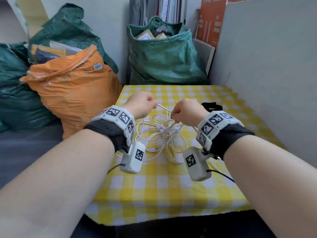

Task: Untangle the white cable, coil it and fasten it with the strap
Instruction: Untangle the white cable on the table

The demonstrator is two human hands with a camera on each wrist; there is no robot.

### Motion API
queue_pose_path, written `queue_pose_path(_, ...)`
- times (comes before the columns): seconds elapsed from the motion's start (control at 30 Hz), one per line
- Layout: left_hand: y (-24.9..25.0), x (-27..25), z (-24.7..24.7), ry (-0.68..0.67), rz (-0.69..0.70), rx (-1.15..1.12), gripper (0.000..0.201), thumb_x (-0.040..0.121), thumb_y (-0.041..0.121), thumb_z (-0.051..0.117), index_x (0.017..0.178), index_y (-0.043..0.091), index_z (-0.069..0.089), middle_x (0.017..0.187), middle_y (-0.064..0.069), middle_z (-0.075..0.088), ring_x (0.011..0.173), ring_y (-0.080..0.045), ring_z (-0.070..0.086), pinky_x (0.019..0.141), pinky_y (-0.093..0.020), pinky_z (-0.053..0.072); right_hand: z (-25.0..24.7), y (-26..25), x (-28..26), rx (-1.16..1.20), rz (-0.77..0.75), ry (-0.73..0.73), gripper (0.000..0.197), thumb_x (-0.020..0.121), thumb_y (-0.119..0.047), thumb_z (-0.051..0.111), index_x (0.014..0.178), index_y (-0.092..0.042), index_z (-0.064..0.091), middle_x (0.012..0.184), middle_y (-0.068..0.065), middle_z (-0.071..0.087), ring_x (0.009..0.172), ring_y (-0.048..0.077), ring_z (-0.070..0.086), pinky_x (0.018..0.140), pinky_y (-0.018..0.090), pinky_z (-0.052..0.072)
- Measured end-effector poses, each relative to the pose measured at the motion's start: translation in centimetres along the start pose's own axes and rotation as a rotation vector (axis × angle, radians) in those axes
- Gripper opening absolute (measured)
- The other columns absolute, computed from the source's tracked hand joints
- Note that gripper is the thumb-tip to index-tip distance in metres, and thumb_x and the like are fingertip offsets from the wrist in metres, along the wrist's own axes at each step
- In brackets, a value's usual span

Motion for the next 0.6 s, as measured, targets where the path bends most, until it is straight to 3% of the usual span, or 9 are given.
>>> queue_pose_path(0.07, -2.4, 0.5, -1.9, 0.152, -0.144, 0.007, 0.03, 0.094, 0.022, 0.049, 0.096, -0.002, 0.068, 0.091, -0.017, 0.064, 0.094, -0.035, 0.058, 0.072, -0.033, 0.041, 0.2, 1.0, 0.1, -0.03, 0.05, -0.04, 0.021, 0.089, -0.019, 0.056, 0.077, -0.015, 0.073, 0.069, 0.001, 0.065, 0.064, 0.018, 0.055, 0.053, 0.023, 0.04)
queue_pose_path(0.13, -5.4, 0.4, -3.9, 0.267, -0.341, 0.062, 0.035, 0.097, 0.02, 0.042, 0.105, -0.007, 0.064, 0.112, -0.024, 0.062, 0.106, -0.04, 0.056, 0.081, -0.038, 0.042, 0.5, 2.2, 0.3, -0.068, 0.118, -0.069, 0.022, 0.089, -0.017, 0.053, 0.082, -0.008, 0.072, 0.074, 0.008, 0.063, 0.068, 0.024, 0.057, 0.056, 0.025, 0.041)
queue_pose_path(0.2, -8.1, 0.4, -4.8, 0.25, -0.486, 0.129, 0.037, 0.099, 0.017, 0.035, 0.113, -0.01, 0.058, 0.122, -0.025, 0.058, 0.113, -0.041, 0.052, 0.088, -0.041, 0.041, 0.7, 3.0, 0.3, -0.102, 0.166, -0.099, 0.023, 0.088, -0.017, 0.051, 0.087, -0.005, 0.071, 0.075, 0.009, 0.062, 0.07, 0.026, 0.058, 0.054, 0.025, 0.041)
queue_pose_path(0.27, -9.2, 0.4, -4.6, 0.142, -0.556, 0.149, 0.037, 0.097, 0.013, 0.035, 0.122, -0.006, 0.054, 0.129, -0.018, 0.054, 0.121, -0.039, 0.048, 0.096, -0.041, 0.039, 0.9, 3.1, 0.3, -0.092, 0.163, -0.113, 0.024, 0.088, -0.017, 0.052, 0.088, -0.004, 0.072, 0.074, 0.008, 0.064, 0.069, 0.024, 0.058, 0.054, 0.025, 0.043)
queue_pose_path(0.33, -7.8, 0.4, -3.6, 0.051, -0.471, 0.161, 0.039, 0.094, 0.012, 0.039, 0.131, 0.008, 0.053, 0.139, -0.012, 0.048, 0.128, -0.034, 0.042, 0.105, -0.039, 0.032, 1.0, 2.4, 0.4, -0.043, 0.117, -0.098, 0.025, 0.089, -0.018, 0.053, 0.084, -0.007, 0.075, 0.071, 0.003, 0.066, 0.061, 0.017, 0.057, 0.061, 0.025, 0.046)
queue_pose_path(0.4, -4.2, 0.3, -2.1, -0.005, -0.239, 0.115, 0.038, 0.095, 0.015, 0.043, 0.131, 0.015, 0.054, 0.139, -0.007, 0.049, 0.128, -0.029, 0.044, 0.105, -0.032, 0.032, 0.8, 1.1, 0.4, 0.001, 0.053, -0.069, 0.025, 0.09, -0.019, 0.054, 0.084, -0.009, 0.076, 0.075, 0.002, 0.07, 0.059, 0.015, 0.057, 0.063, 0.026, 0.047)
queue_pose_path(0.5, 1.0, -0.8, 0.7, -0.181, -0.017, -0.029, 0.031, 0.096, 0.019, 0.045, 0.12, 0.015, 0.064, 0.124, -0.005, 0.062, 0.113, -0.024, 0.054, 0.084, -0.023, 0.042, 0.4, -0.7, 0.4, 0.053, -0.007, -0.018, 0.025, 0.091, -0.022, 0.055, 0.085, -0.01, 0.075, 0.076, 0.002, 0.072, 0.063, 0.017, 0.06, 0.059, 0.025, 0.048)
queue_pose_path(0.53, 1.9, -1.0, 1.6, -0.234, 0.009, -0.038, 0.029, 0.096, 0.019, 0.046, 0.115, 0.015, 0.066, 0.115, -0.006, 0.065, 0.104, -0.025, 0.057, 0.075, -0.022, 0.043, 0.3, -0.9, 0.4, 0.061, -0.018, -0.006, 0.024, 0.091, -0.023, 0.055, 0.083, -0.011, 0.075, 0.071, 0.0, 0.069, 0.058, 0.014, 0.057, 0.057, 0.025, 0.046)
queue_pose_path(0.6, 2.6, -0.8, 2.1, -0.24, 0.007, 0.012, 0.026, 0.095, 0.021, 0.048, 0.106, 0.012, 0.07, 0.105, -0.009, 0.067, 0.093, -0.024, 0.056, 0.07, -0.027, 0.041, 0.1, -0.8, 0.4, 0.061, -0.011, 0.004, 0.024, 0.09, -0.023, 0.055, 0.08, -0.013, 0.074, 0.069, -0.001, 0.068, 0.058, 0.014, 0.056, 0.058, 0.025, 0.046)
Point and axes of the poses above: each hand's wrist, its own x-axis towards the middle knuckle, its own z-axis out of the palm, y = z × x, the point moved 6 cm from there along x, towards the middle knuckle
